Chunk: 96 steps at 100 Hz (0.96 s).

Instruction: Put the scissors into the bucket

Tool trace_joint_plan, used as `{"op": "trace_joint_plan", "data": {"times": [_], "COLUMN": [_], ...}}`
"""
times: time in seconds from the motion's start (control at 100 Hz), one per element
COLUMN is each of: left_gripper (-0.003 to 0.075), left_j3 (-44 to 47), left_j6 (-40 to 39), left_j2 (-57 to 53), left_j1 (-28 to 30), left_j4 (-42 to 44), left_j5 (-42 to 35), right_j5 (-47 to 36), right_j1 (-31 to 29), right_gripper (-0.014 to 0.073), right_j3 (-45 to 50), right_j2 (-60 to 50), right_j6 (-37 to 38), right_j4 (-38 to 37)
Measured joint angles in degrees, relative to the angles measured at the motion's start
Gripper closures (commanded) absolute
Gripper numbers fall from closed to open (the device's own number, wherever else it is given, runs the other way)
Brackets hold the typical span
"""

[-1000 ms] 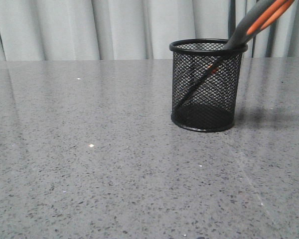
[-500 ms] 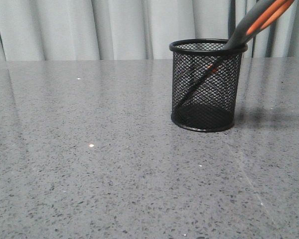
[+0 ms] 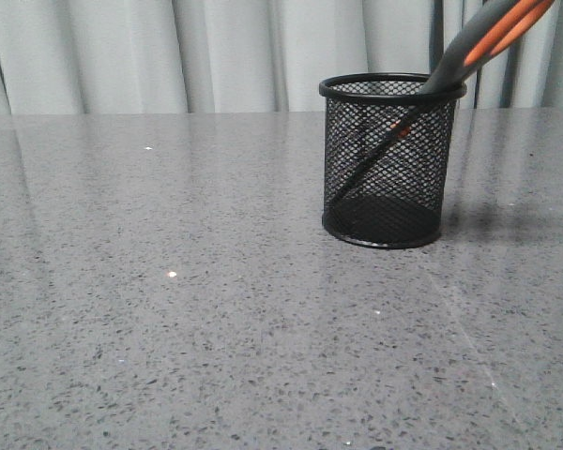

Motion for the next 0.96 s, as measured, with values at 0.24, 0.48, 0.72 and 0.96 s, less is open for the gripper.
{"op": "trace_joint_plan", "data": {"times": [0.24,0.48,0.72,0.96], "left_gripper": [0.074,0.074,0.074,0.074], "left_j3": [0.0,0.0,0.0,0.0], "left_j6": [0.0,0.0,0.0,0.0], "left_j2": [0.0,0.0,0.0,0.0], "left_j1": [0.0,0.0,0.0,0.0], "left_j4": [0.0,0.0,0.0,0.0], "left_j5": [0.1,0.2,0.2,0.2], "right_j5": [4.7,7.9,7.2,7.2], "right_j1": [-5.0,-5.1,-5.1,-5.1], "right_gripper": [0.0649,0.0649,0.0649,0.0649], "right_j3": [5.9,5.9,5.9,5.9], "right_j2": [-8.9,-9.1,-9.1,-9.1], "right_j6": [1.7,2.5,2.5,2.5], "right_j4": [0.0,-0.6,-0.8,-0.9]}}
